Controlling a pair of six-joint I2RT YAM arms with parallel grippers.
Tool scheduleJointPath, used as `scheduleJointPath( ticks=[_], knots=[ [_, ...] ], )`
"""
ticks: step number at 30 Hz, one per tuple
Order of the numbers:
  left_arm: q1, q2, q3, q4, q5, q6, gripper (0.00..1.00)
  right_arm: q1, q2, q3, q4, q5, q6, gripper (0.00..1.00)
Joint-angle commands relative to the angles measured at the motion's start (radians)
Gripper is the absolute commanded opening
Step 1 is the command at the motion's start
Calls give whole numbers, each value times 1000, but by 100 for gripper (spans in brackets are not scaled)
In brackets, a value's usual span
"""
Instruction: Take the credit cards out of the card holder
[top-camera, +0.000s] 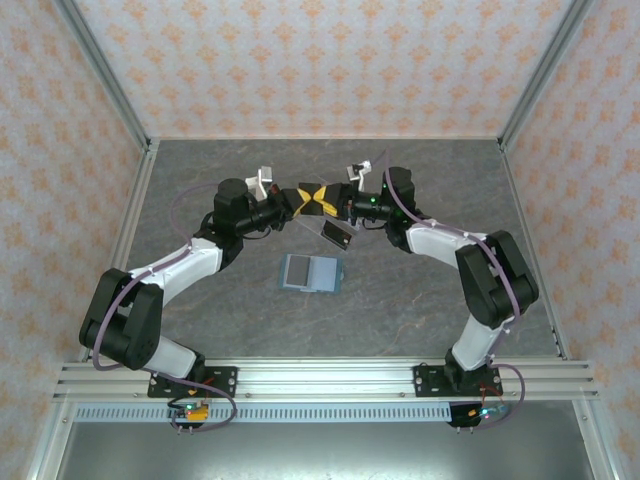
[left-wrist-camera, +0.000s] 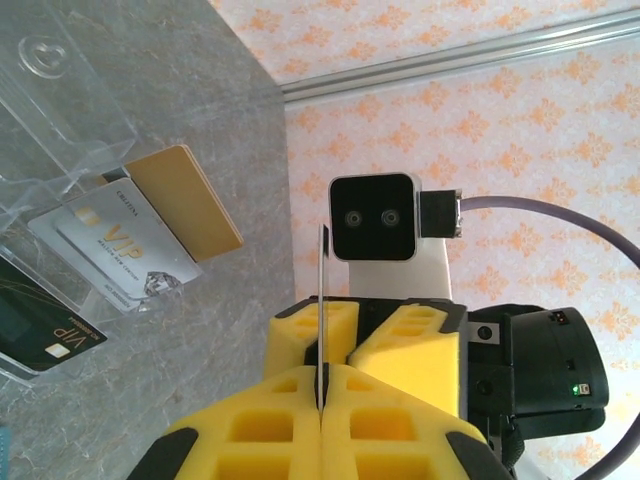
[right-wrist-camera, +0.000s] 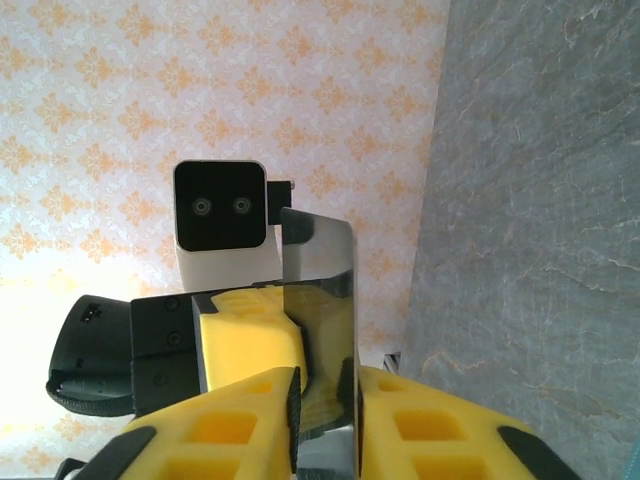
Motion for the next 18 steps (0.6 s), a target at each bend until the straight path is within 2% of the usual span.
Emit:
scheduleJointPath(
  ticks=[1, 2, 5, 7, 11, 15, 18],
  knots=[
    [5, -10, -14, 32, -47, -16, 0, 2, -2, 46, 32, -14, -21, 9],
    [5, -11, -14, 11, -55, -8, 0, 1, -7, 54, -24, -5, -57, 6],
    [7, -17, 30, -202, -95, 73, 33, 1, -44, 102, -290, 32, -267, 0],
    [6, -19, 76, -413, -159, 153, 46, 0, -74, 159, -545, 104, -458, 0],
    [7, -23, 129, -680, -307, 267, 63, 1, -105, 274, -918, 280, -779, 0],
    [7, -39, 144, -800, -417, 347, 79, 5, -92, 366, -1150, 430, -1027, 0],
    [9, -57, 146, -877, -506, 397, 89, 16, -85, 399, -1250, 539, -1176, 0]
  ],
)
